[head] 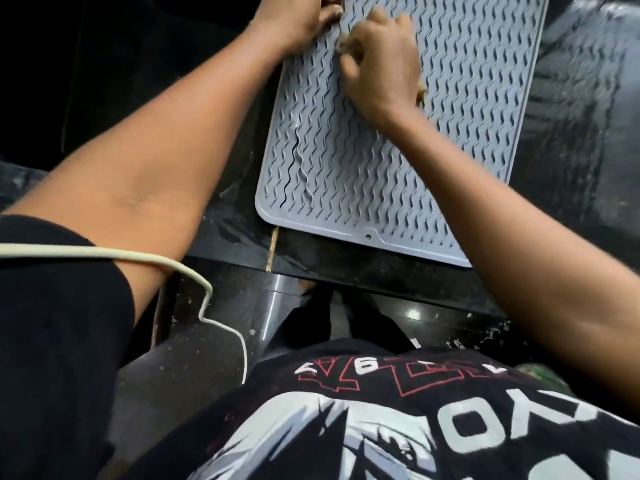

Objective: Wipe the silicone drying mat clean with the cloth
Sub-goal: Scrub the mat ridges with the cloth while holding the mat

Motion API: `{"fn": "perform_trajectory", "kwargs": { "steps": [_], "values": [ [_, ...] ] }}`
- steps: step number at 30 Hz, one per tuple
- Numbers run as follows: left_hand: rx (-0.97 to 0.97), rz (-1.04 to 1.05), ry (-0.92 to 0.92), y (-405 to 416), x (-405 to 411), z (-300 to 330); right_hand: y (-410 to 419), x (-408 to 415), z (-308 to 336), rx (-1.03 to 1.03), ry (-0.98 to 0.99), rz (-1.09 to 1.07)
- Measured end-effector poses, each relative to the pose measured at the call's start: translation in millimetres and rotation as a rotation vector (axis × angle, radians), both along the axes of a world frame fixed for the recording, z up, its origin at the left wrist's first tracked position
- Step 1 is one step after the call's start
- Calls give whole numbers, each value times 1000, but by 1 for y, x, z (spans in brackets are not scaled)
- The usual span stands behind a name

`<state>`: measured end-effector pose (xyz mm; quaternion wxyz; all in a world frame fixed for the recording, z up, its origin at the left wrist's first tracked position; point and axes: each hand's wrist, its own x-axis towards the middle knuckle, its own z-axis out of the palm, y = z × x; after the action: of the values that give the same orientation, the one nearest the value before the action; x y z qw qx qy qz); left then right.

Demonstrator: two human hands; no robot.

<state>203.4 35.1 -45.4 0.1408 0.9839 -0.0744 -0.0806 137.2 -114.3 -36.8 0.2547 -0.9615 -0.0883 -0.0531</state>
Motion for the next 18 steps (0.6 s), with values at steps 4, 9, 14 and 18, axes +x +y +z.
{"fn": "perform_trajectory", "kwargs": {
  "steps": [4,9,14,18],
  "values": [
    [-105,-2,7,-6,2,2,2,-54,1,19,10,80],
    [-96,126,6,-11,-6,5,-3,-60,15,133,140,105],
    [-109,98,37,-16,-21,12,-9,-24,19,202,51,-146],
    [-72,22,57,-13,-37,9,-1,-31,10,19,108,-20]
  ]
}}
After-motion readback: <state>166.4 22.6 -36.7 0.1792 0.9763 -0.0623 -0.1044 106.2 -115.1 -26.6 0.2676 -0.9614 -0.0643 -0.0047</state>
